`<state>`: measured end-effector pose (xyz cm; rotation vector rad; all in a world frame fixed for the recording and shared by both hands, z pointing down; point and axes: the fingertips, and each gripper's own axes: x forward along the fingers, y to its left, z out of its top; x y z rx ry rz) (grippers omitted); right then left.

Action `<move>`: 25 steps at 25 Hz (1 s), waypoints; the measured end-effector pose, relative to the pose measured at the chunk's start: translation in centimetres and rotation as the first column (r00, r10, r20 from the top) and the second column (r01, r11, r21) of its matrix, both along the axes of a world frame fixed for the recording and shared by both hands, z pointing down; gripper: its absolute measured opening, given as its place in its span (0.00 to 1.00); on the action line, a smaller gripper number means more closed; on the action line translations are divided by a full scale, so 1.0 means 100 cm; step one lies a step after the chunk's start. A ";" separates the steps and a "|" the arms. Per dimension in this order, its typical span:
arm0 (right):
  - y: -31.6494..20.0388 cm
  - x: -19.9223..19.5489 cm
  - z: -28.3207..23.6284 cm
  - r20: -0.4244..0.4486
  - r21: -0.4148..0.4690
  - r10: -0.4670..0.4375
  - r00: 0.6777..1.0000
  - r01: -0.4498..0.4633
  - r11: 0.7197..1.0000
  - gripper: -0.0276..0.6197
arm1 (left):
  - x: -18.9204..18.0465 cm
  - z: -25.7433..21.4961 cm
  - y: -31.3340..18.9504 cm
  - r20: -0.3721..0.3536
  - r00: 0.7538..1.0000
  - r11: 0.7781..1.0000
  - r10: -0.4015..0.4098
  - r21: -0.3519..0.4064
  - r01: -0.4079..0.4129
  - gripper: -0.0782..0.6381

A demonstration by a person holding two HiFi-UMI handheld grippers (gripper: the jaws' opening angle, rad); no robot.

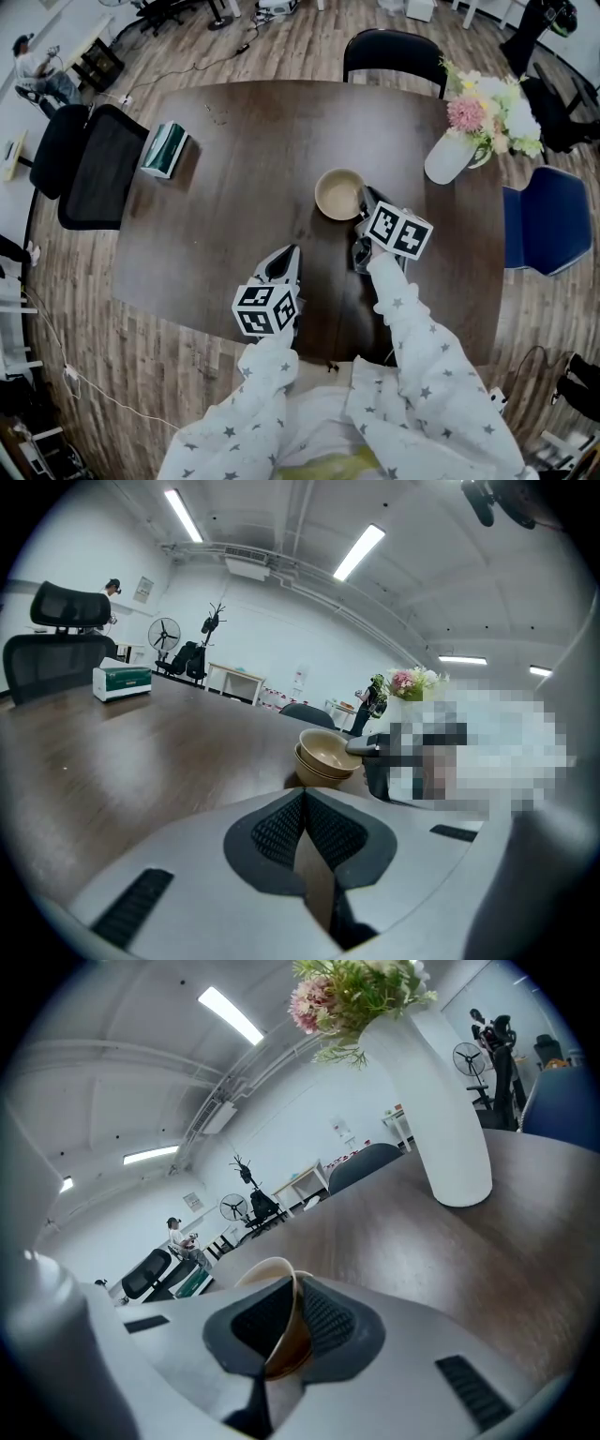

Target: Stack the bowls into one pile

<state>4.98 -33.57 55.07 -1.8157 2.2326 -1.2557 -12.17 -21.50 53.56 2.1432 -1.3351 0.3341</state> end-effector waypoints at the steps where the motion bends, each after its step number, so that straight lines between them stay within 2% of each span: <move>1: -0.001 -0.001 0.000 -0.005 0.002 -0.006 1.000 0.006 1.000 0.10 | -0.001 0.000 0.000 0.000 1.000 1.000 -0.001 0.000 0.001 0.14; 8: -0.004 -0.006 0.003 -0.076 0.012 -0.056 0.996 0.057 0.998 0.10 | 0.000 0.002 0.000 -0.001 1.000 1.000 0.001 -0.003 -0.001 0.14; 12: -0.005 -0.011 0.003 -0.070 0.027 -0.094 0.993 0.096 0.995 0.11 | 0.003 0.002 0.000 -0.001 1.000 1.000 0.004 -0.003 -0.004 0.14; 19: -0.002 -0.010 0.002 -0.129 0.034 -0.119 0.984 0.125 0.992 0.24 | 0.009 0.002 0.000 0.001 1.000 1.000 0.012 0.001 -0.012 0.14; 25: 0.001 -0.004 -0.001 -0.106 0.041 -0.116 0.988 0.121 0.992 0.27 | 0.015 -0.004 0.001 0.005 1.000 1.000 0.023 0.017 -0.023 0.14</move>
